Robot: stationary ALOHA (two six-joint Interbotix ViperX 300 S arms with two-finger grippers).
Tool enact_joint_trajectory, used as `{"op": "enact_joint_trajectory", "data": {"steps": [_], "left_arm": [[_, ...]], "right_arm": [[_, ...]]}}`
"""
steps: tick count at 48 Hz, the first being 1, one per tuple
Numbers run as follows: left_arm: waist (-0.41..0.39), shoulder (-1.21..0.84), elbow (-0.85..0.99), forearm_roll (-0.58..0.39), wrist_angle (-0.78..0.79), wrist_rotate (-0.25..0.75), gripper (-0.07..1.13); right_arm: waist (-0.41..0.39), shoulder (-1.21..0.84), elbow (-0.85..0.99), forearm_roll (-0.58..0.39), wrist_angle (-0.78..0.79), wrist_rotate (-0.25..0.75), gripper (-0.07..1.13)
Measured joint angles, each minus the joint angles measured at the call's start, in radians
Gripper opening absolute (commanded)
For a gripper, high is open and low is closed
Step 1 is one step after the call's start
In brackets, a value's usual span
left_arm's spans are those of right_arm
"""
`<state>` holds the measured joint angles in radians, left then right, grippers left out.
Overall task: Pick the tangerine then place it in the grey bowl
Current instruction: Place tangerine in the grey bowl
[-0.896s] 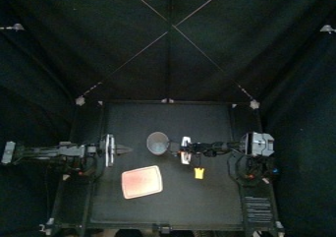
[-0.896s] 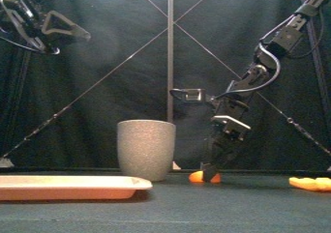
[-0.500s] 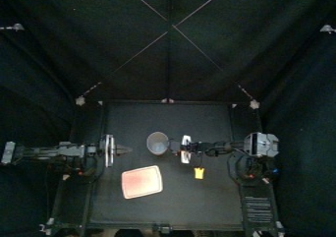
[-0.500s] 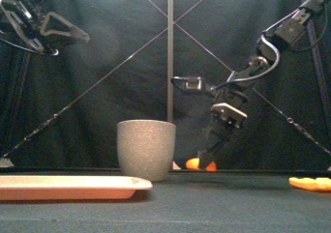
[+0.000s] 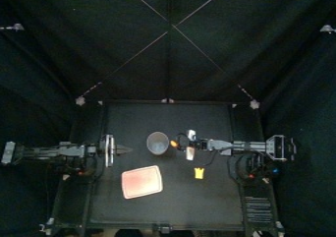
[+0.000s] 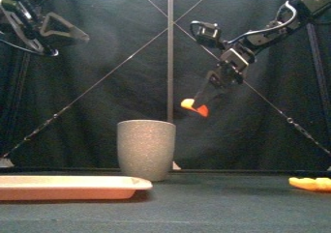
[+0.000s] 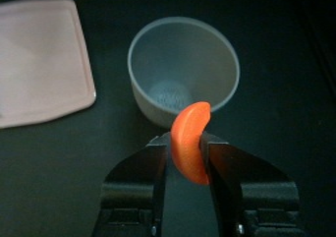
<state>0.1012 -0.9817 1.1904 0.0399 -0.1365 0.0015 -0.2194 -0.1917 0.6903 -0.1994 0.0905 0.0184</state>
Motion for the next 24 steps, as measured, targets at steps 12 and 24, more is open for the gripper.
{"op": "enact_joint_trajectory", "data": {"steps": [12,24], "left_arm": [[0.008,-0.002,0.000,0.000,-0.005,0.000,0.07],[0.009,-0.002,0.002,0.002,-0.005,0.002,0.07]], "right_arm": [[-0.006,0.069,-0.060,-0.006,-0.209,-0.003,0.63],[-0.009,0.166,-0.110,-0.002,-0.275,0.000,0.63]]}}
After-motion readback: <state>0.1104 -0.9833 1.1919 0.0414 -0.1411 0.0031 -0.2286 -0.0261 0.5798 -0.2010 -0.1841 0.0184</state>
